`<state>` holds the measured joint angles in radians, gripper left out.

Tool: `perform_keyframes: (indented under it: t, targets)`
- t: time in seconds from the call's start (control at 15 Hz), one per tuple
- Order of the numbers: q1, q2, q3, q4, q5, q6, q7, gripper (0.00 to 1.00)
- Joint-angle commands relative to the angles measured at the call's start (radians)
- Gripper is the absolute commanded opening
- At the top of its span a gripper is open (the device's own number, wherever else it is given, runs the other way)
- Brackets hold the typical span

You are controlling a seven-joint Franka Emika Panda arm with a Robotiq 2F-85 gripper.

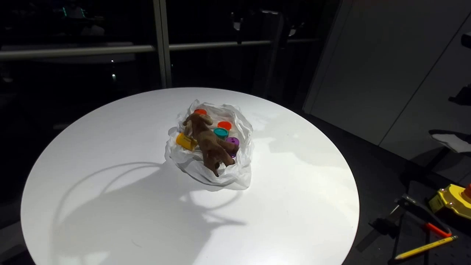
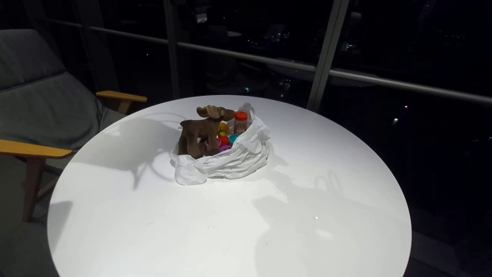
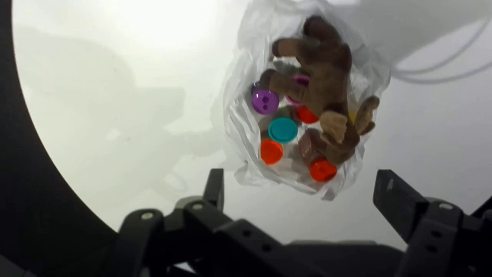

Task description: Pick the objects on the table and put them in the plastic bag

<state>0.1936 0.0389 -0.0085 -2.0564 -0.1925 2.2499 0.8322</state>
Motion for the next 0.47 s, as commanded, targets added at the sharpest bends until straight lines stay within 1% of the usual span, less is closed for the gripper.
perform_keyframes:
  t: [0.0,0.13,0.2,0.27,0.4]
  targets:
    - [-0.068,-0.221,0.019,-0.159,0.192,-0.157,-0.274,1.00]
    - [-0.094,-0.311,0.007,-0.219,0.241,-0.284,-0.413,1.00]
    - [-0.104,-0.197,0.041,-0.132,0.196,-0.228,-0.305,1.00]
    - [-0.117,-0.228,0.042,-0.153,0.204,-0.245,-0.325,1.00]
    - [-0.124,-0.232,0.047,-0.155,0.203,-0.242,-0.324,1.00]
